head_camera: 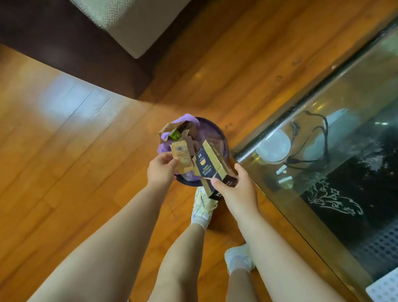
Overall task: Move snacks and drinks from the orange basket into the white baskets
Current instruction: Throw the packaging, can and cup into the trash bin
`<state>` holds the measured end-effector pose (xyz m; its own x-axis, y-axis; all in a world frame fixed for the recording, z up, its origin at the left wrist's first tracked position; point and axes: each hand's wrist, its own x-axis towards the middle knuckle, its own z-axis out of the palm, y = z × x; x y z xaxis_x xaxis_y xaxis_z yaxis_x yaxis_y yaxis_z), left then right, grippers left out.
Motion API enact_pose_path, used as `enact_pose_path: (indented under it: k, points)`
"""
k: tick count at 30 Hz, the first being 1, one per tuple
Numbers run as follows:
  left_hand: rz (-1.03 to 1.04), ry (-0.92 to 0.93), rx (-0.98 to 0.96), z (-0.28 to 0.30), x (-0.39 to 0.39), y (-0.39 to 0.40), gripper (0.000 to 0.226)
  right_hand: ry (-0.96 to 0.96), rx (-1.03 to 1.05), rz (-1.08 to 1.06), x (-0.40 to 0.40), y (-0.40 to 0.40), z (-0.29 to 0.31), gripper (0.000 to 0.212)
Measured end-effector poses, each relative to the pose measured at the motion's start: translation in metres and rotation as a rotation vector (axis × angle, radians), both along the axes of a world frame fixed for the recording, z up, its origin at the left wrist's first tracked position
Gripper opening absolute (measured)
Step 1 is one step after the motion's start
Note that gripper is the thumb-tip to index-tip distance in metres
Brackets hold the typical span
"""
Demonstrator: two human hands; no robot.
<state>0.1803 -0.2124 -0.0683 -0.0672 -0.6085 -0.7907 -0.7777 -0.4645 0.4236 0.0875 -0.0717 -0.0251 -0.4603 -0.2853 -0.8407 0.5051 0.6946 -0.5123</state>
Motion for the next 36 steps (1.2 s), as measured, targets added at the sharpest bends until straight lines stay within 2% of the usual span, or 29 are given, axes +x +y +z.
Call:
enact_pose_path:
  k: [4,9,12,18,29,36]
  points:
    - [-0.106,-0.035,0.086,0.002,-0.006,-0.003,0.039,-0.045,0.110,0.152,-0.009,-0.001,-0.003,0.075]
    - [-0.192,0.011,0.154,0.027,-0.017,-0.001,0.031,-0.120,0.108,0.127,-0.020,0.026,0.023,0.051]
    - [-0.329,0.059,0.170,0.053,-0.031,0.009,0.026,-0.109,0.084,0.053,-0.029,0.054,0.044,0.037]
    - [-0.530,0.152,0.107,0.106,-0.072,0.059,0.023,-0.020,0.028,-0.187,-0.042,0.137,0.085,0.025]
    - [-0.685,0.349,0.202,0.156,-0.134,0.289,0.028,0.147,0.030,-0.679,-0.036,0.380,0.146,0.026]
    - [-0.877,0.337,0.310,0.157,-0.168,0.435,0.024,0.212,0.125,-0.960,-0.044,0.509,0.144,0.024]
